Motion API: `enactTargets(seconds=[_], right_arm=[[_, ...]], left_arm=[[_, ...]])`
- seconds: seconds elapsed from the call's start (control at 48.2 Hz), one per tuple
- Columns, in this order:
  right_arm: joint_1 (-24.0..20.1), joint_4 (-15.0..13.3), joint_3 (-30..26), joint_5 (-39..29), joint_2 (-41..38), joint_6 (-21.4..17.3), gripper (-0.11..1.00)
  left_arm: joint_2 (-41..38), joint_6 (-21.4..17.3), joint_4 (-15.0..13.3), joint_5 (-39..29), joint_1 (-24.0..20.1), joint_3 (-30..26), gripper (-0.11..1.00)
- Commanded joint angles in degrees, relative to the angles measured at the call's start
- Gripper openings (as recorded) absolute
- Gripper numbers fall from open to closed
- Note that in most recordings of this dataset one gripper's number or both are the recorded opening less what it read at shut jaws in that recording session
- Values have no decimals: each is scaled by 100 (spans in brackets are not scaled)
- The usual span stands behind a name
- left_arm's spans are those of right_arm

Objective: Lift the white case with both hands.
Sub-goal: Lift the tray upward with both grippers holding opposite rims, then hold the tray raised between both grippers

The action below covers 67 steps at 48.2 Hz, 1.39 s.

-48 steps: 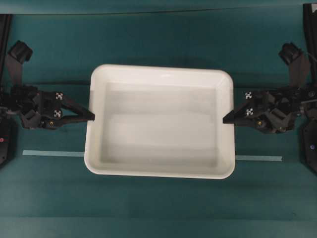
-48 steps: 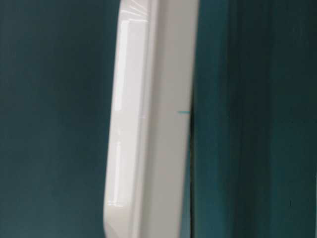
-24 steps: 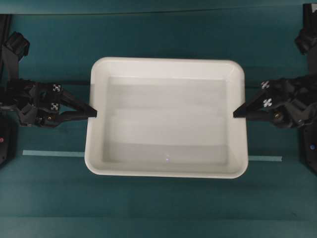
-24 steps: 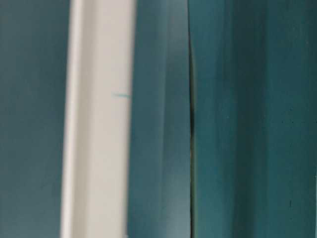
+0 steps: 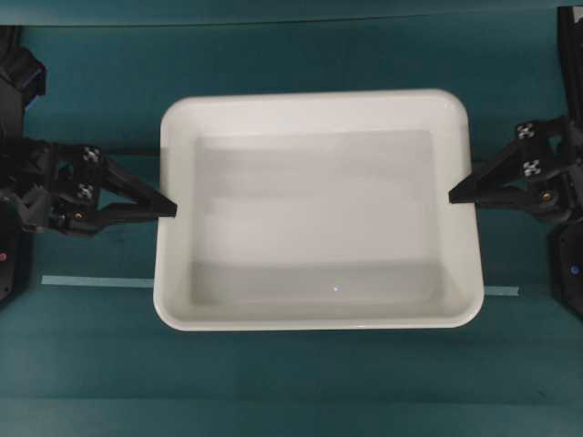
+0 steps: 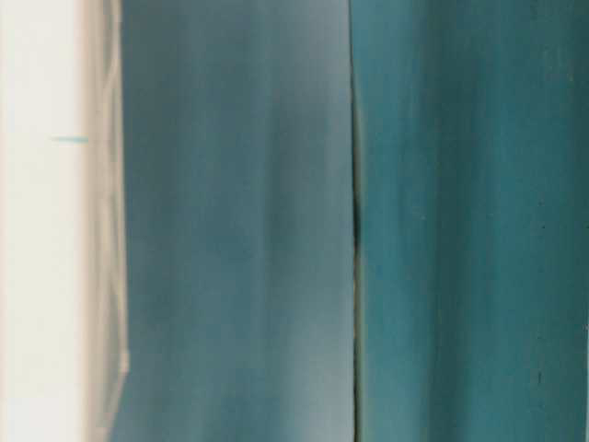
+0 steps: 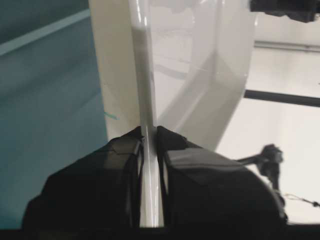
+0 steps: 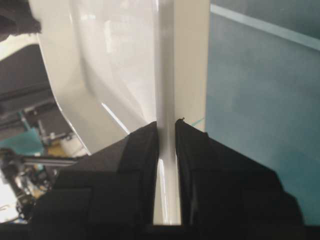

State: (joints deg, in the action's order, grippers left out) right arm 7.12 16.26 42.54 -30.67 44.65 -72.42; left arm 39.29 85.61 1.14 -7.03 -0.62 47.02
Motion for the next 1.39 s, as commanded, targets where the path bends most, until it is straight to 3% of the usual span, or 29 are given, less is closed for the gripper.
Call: enactTargets(seconds=[0.0,0.394,0.892,1.369], right_arm=[[-44,35,-431,88,-158,-26,11],[-35,26,-976,-9,-202,-62,11],[-26,26,-1863,-343,-343,-70,10],[-26,35,-1828,-510,-352,-70,10]], left_arm=[[-114,-70,35,0,-18,-545,7],[-35,-316,44,-738,-97,-1345,6],[-53,-308,44,-782,-97,-1617,6],[-26,-343,44,-782,-114,-1749,6]])
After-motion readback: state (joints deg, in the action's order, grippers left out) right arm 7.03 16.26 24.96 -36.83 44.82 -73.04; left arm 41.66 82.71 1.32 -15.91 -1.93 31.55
